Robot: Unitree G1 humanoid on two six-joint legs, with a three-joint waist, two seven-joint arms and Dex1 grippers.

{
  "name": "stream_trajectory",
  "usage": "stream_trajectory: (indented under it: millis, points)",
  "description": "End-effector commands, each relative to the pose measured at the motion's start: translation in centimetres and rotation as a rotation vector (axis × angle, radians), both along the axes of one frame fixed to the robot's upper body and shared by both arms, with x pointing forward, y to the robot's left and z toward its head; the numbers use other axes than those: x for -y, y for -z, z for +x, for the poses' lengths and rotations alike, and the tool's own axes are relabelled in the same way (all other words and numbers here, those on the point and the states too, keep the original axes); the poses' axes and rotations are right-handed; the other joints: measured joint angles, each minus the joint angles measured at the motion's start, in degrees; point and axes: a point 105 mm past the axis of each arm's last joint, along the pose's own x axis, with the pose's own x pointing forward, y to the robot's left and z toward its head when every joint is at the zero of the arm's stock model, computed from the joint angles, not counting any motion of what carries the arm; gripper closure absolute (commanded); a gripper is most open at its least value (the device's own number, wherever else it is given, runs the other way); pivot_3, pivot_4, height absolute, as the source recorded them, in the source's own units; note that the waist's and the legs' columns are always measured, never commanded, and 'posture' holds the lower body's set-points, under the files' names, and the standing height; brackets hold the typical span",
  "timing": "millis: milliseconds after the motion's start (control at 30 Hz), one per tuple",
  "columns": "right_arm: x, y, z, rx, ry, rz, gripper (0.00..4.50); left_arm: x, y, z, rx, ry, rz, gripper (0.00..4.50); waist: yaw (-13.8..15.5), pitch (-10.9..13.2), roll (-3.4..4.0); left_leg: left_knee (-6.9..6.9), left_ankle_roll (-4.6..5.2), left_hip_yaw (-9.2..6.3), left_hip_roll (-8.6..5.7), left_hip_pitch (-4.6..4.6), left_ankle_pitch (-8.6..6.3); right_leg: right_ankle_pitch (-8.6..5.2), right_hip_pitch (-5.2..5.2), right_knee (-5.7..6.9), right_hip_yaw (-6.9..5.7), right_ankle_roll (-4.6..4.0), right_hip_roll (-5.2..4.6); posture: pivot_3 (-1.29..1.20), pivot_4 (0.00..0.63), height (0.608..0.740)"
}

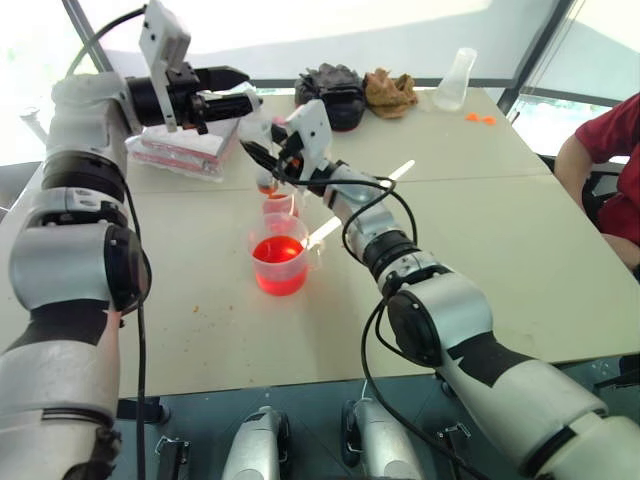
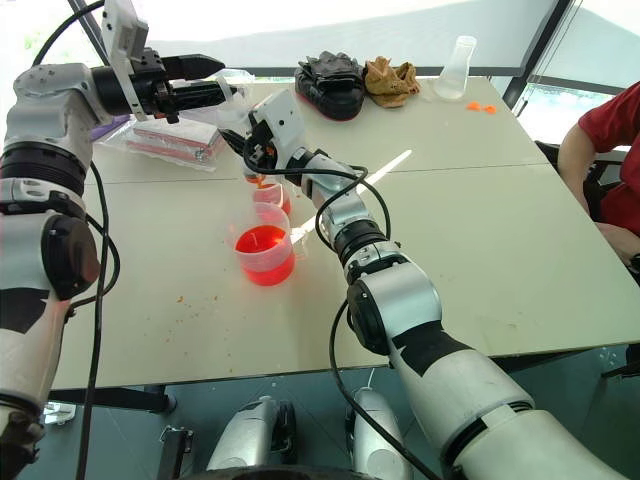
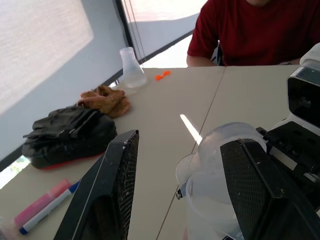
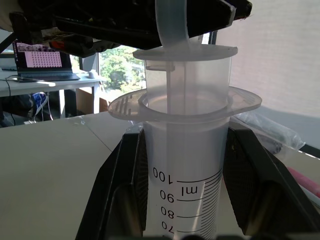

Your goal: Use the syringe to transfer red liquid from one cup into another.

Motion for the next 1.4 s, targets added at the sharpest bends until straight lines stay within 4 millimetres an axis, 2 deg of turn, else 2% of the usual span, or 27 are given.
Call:
stream_trajectory:
  millis: [33, 333, 800, 967, 1067, 1167, 1233, 1333, 1400]
  points:
    - [-0.6, -4.7, -0.8, 0.117, -0.027, 0.075, 2.99, 0.8, 1.0, 0.1, -0.019, 0.019, 0.037, 1.92, 0.00, 0.00, 0.00, 0.00, 0.00, 0.00, 0.00, 0.00, 0.00, 0.00, 0.00, 0.00, 0.00, 0.00, 0.00, 0.00, 0.150, 0.740]
    - [0.7, -4.8, -0.5, 0.122, -0.026, 0.077, 2.99, 1.3, 0.4, 0.4, 0.005, 0.011, 0.001, 1.92, 0.00, 0.00, 0.00, 0.00, 0.00, 0.00, 0.00, 0.00, 0.00, 0.00, 0.00, 0.00, 0.00, 0.00, 0.00, 0.00, 0.150, 0.740]
    - [1.4, -6.2, -0.9, 0.141, -0.053, 0.108, 2.99, 1.7, 2.4, 0.5, -0.042, 0.027, 0.024, 1.92, 0.01, 0.00, 0.00, 0.00, 0.00, 0.00, 0.00, 0.00, 0.00, 0.00, 0.00, 0.00, 0.00, 0.00, 0.00, 0.00, 0.150, 0.740]
    - [1.4, -5.8, -1.2, 0.138, -0.070, 0.090, 2.99, 1.6, -0.8, -0.1, -0.035, 0.071, -0.150, 1.92, 0.01, 0.00, 0.00, 0.01, 0.00, 0.00, 0.00, -0.01, 0.00, 0.00, 0.00, 0.00, 0.00, 0.00, 0.00, 0.00, 0.150, 0.740]
    - [1.8, -5.6, -1.3, 0.137, -0.068, 0.080, 2.99, 0.5, -4.2, -1.4, -0.008, 0.121, -0.280, 1.92, 0.00, 0.00, 0.00, 0.01, 0.00, -0.02, 0.00, -0.01, 0.00, 0.00, 0.00, 0.00, 0.00, 0.01, 0.00, 0.00, 0.150, 0.740]
    - [2.1, -5.4, -1.2, 0.133, -0.060, 0.075, 2.99, -0.8, -6.0, -2.4, 0.009, 0.146, -0.332, 1.92, -0.12, 0.00, 0.00, 0.00, 0.00, -0.02, 0.00, 0.00, 0.00, 0.00, -0.01, 0.01, 0.00, 0.01, 0.01, 0.00, 0.150, 0.740]
    - [2.4, -5.4, -1.1, 0.130, -0.052, 0.075, 2.99, -2.2, -6.5, -3.1, 0.018, 0.132, -0.331, 1.92, -0.24, 0.00, 0.00, 0.00, 0.00, -0.02, 0.00, 0.01, 0.00, 0.00, -0.01, 0.02, 0.00, 0.01, 0.01, 0.00, 0.150, 0.740]
    - [2.8, -5.4, -1.0, 0.126, -0.043, 0.070, 2.99, -4.4, -5.8, -3.5, 0.013, 0.074, -0.298, 1.92, -0.37, 0.00, 0.00, 0.00, 0.00, -0.03, 0.02, 0.02, 0.00, 0.00, -0.01, 0.03, 0.00, 0.01, 0.01, 0.00, 0.150, 0.740]
    - [3.0, -5.3, -0.9, 0.122, -0.037, 0.068, 2.99, -6.2, -5.7, -3.8, 0.013, 0.018, -0.334, 1.92, -0.29, 0.00, 0.00, 0.00, 0.00, -0.03, 0.01, 0.04, 0.00, 0.00, 0.00, 0.03, 0.00, 0.01, 0.00, 0.00, 0.150, 0.740]
